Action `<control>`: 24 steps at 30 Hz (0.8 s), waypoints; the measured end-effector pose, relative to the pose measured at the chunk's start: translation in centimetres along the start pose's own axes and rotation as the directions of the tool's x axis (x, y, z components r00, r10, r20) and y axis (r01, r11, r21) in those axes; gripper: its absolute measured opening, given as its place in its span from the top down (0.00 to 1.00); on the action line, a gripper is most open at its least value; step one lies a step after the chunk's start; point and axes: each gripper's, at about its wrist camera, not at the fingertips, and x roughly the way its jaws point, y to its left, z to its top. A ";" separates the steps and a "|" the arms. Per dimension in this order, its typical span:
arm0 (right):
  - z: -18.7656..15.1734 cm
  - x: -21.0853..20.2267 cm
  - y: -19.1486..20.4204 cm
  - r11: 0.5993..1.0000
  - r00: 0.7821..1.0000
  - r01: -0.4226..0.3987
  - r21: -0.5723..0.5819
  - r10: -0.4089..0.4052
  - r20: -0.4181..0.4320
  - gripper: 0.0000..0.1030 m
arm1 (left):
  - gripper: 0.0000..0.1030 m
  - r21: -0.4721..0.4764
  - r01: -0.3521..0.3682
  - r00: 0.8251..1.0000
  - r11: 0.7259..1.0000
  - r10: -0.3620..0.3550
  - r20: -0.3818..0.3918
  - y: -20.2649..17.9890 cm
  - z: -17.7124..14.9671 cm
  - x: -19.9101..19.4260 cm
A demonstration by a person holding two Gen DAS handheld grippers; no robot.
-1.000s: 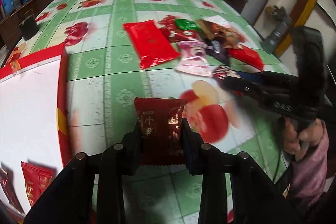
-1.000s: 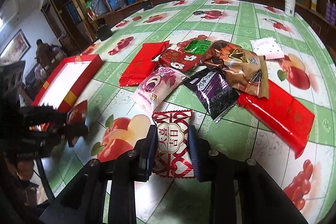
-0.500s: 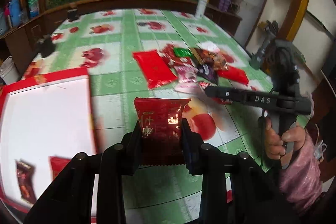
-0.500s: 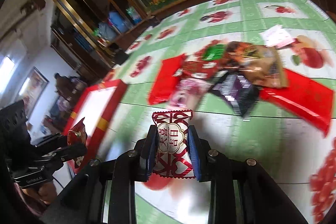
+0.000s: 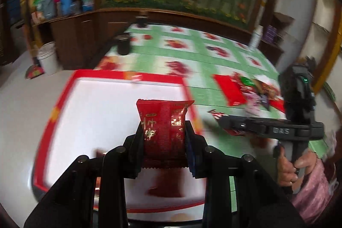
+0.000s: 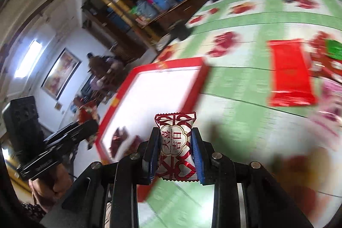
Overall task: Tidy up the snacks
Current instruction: 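Carry both held packets over the white tray, then open both tools to release the packets into the tray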
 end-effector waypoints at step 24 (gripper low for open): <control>1.6 4.5 5.5 0.993 0.999 -0.041 -0.109 0.038 -0.030 0.51 | 0.53 -0.079 -0.164 0.983 0.983 0.156 -0.101 4.8 -1.5 2.1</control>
